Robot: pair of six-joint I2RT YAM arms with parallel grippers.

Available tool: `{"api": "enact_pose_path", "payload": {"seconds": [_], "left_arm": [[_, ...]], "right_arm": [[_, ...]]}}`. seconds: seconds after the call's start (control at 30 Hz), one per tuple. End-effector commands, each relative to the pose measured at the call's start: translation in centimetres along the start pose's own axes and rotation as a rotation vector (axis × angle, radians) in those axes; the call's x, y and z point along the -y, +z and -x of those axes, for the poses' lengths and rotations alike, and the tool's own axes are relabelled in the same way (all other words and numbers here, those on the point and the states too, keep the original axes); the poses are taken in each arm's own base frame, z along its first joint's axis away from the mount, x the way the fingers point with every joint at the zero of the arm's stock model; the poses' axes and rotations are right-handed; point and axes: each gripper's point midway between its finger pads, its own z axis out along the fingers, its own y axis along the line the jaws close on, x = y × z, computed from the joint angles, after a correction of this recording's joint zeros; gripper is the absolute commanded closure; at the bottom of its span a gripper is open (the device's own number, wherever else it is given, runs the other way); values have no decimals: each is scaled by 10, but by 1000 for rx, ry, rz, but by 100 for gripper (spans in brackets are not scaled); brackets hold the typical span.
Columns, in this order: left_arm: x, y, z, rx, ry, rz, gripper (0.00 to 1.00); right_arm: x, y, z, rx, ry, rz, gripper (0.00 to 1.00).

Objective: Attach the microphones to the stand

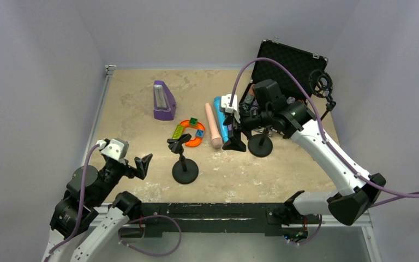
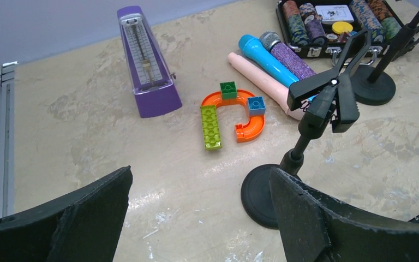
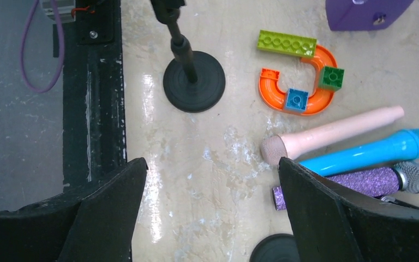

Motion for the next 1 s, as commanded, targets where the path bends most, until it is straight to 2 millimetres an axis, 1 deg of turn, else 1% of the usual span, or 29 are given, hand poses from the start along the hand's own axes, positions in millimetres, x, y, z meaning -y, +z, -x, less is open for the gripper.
{"api": "enact_pose_path", "payload": {"seconds": [0.0, 0.13, 0.27, 0.4, 0.57, 0.67, 0.8, 0.83, 0.87, 0.93, 0.97], "left_arm": [[-4, 6, 5, 47, -30, 34, 1], [-9, 7, 4, 46, -36, 62, 1], [-8, 10, 2, 39, -30, 58, 1], [-9, 10, 2, 36, -28, 64, 1], [-10, 9, 2, 42, -29, 69, 1], [-10, 9, 3, 44, -28, 68, 1], [-10, 9, 3, 45, -28, 67, 1], [-10, 9, 3, 45, -29, 67, 1], [-10, 9, 3, 45, -27, 66, 1], [-10, 9, 3, 43, -27, 66, 1], [-10, 9, 3, 43, -27, 65, 1]], "right_arm": [[21, 3, 7, -15, 71, -81, 7], [32, 11, 6, -22, 103, -103, 7], [49, 25, -4, -63, 162, -148, 7], [77, 35, -11, -93, 224, -256, 7], [115, 41, -18, -103, 318, -440, 7], [137, 45, -29, -115, 384, -554, 7], [157, 55, -52, -154, 438, -657, 7], [161, 58, -59, -168, 446, -671, 10], [163, 61, -63, -178, 449, -672, 14], [163, 68, -72, -206, 453, -660, 24], [162, 72, -75, -213, 459, -641, 26]]}}
